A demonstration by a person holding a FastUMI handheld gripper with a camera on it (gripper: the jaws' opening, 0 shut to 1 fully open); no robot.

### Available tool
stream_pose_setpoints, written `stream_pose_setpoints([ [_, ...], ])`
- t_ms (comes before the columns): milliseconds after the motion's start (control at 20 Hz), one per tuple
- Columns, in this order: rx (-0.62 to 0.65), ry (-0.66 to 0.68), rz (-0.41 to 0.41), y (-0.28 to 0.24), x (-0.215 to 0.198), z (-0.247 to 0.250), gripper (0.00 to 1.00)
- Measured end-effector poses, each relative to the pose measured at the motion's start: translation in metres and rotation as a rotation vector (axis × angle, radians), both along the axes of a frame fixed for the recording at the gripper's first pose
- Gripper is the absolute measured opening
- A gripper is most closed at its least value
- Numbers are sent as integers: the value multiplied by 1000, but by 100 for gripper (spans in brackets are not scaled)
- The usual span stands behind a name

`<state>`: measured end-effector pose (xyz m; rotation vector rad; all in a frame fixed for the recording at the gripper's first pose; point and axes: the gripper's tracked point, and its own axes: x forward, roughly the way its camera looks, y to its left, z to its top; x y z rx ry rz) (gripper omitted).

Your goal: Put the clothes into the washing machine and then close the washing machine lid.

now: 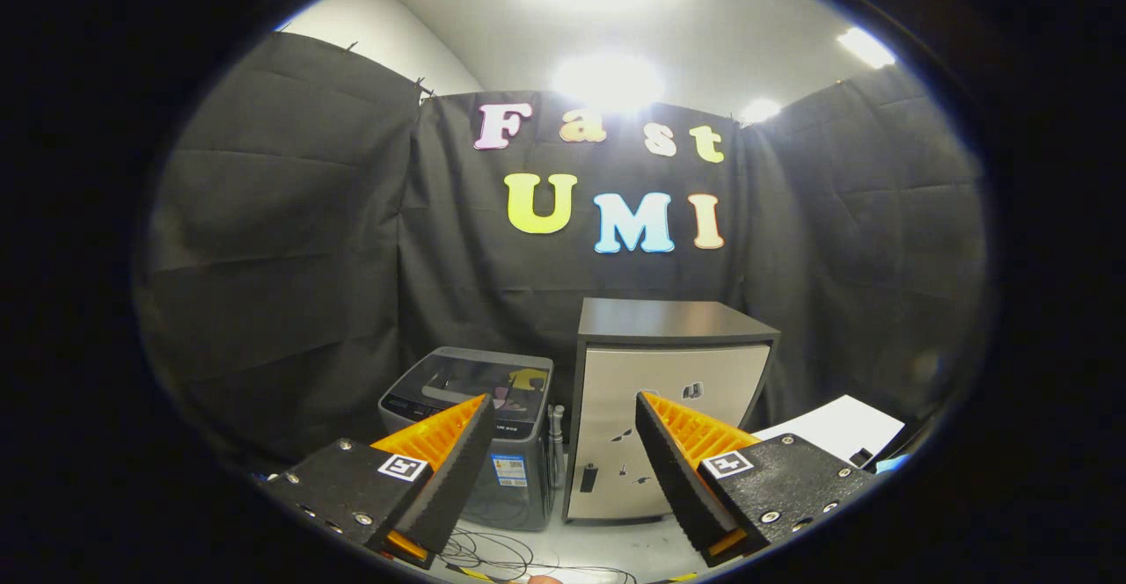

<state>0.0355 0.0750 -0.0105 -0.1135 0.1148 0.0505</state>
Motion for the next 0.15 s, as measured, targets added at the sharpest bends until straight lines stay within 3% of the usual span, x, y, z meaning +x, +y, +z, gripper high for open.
stream_pose_setpoints([
  [150, 24, -12, -3, -1, -5, 2, 97],
])
